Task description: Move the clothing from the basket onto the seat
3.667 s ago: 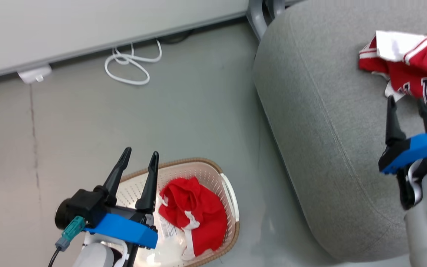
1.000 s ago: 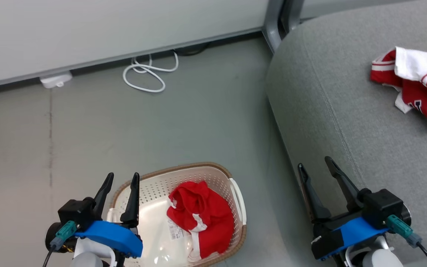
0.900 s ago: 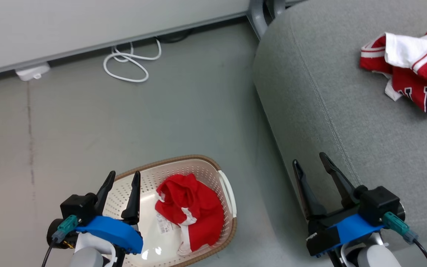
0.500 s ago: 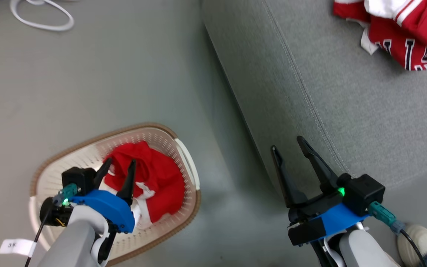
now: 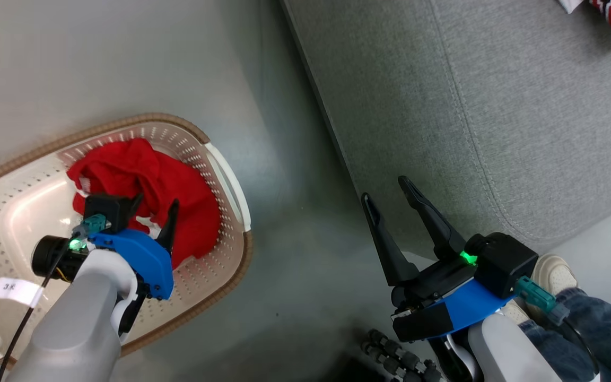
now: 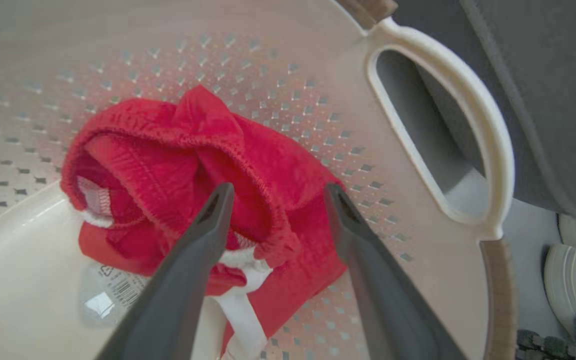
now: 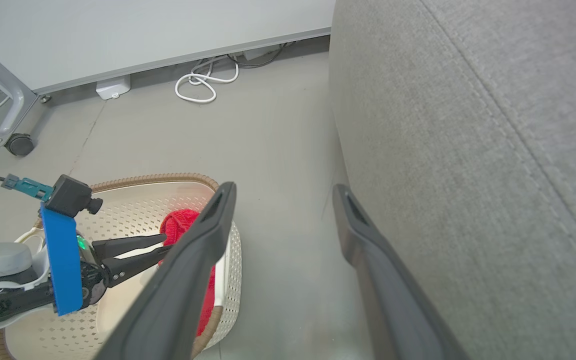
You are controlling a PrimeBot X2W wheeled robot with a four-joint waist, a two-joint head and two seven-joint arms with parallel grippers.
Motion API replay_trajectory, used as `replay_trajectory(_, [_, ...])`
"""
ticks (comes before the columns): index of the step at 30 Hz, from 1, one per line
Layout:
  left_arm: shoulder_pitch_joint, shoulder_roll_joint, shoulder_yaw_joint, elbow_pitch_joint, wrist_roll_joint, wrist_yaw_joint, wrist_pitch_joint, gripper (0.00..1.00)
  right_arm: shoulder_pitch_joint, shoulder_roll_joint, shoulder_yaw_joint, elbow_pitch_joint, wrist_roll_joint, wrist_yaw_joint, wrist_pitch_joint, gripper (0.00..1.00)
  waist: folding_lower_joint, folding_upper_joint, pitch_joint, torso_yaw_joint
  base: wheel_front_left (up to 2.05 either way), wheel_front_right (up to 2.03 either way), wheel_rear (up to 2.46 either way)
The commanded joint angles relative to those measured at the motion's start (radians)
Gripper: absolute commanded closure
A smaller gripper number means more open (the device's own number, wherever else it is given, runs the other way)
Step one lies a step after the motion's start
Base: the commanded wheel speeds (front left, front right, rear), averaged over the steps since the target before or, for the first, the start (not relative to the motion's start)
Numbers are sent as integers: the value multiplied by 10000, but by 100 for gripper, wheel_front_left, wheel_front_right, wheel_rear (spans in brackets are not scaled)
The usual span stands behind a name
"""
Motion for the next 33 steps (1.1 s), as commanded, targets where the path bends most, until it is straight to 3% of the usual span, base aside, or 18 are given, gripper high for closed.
replay_trajectory(1, [-215,51,-43,52,-116,-6,83,0,-132,16,1,-1,39,5,-64,0,-2,1,235,-67,0,0,0])
replay_trajectory(12, [-841,146,-1050,975,-386,-4,1014,0,317,16,-141,-473,200,5,-72,0,-2,1,428,-50,0,0,0])
replay_trajectory(19, [-1393,48,-1816,1735,92,48,1626,0,640,16,-369,-709,142,5,-74,0,-2,1,504,9,0,0,0])
replay_trajectory(20, [-1472,4,-1908,1853,160,65,1723,11,664,16,-395,-740,130,5,-74,0,-2,1,513,20,0,0,0])
replay_trajectory(21, [-1539,-55,-1995,1946,211,63,1780,54,700,16,-409,-749,129,5,-74,0,-2,1,521,32,0,0,0])
replay_trajectory(22, [-1613,-92,-2081,2024,267,56,1822,82,733,16,-418,-762,126,5,-74,0,-2,1,527,42,0,0,0])
replay_trajectory(23, [-1670,-120,-2138,2108,292,49,1860,100,758,16,-420,-781,128,5,-74,0,-2,1,534,54,0,0,0])
replay_trajectory(33, [-1916,-289,-2396,2501,-57,2,1735,100,583,16,-346,-790,131,5,-75,0,-2,1,547,115,0,0,0])
